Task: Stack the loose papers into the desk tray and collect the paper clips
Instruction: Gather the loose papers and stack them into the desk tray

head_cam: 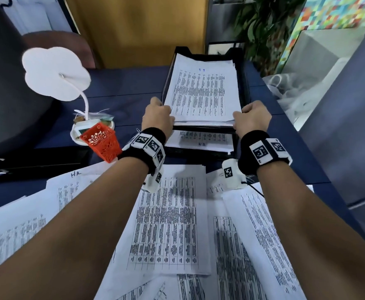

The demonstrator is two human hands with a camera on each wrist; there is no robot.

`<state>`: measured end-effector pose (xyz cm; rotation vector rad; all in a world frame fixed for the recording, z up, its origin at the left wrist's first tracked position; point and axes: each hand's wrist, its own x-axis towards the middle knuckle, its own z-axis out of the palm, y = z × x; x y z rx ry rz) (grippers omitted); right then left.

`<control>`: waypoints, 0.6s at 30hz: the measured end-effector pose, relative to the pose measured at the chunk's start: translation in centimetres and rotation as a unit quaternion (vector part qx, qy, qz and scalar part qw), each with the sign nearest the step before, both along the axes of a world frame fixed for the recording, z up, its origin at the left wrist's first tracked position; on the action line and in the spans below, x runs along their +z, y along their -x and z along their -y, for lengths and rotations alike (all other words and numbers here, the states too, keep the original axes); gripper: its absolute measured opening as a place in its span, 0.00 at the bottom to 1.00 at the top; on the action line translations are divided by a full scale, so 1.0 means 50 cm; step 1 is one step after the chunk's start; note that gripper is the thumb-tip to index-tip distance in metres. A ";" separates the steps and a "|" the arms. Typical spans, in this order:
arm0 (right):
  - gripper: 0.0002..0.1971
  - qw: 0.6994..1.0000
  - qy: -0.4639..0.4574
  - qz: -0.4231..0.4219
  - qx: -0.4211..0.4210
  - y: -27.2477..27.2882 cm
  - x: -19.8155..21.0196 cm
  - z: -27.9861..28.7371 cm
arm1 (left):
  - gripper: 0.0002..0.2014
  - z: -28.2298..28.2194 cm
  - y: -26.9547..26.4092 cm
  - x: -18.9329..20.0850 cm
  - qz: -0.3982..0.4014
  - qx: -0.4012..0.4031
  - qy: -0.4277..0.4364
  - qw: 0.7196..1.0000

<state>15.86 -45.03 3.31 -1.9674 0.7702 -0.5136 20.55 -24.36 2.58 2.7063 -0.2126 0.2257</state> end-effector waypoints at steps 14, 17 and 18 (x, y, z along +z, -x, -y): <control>0.09 0.980 0.016 -0.133 0.145 0.212 -0.110 -0.090 | 0.26 -0.118 0.188 -0.116 -0.058 -0.029 -0.002 0.998; 0.13 0.959 0.000 -0.206 0.195 0.280 -0.165 -0.114 | 0.26 -0.168 0.250 -0.164 -0.141 0.031 -0.020 0.989; 0.14 0.952 -0.001 -0.229 0.205 0.300 -0.178 -0.122 | 0.25 -0.182 0.269 -0.177 -0.169 0.048 -0.023 0.984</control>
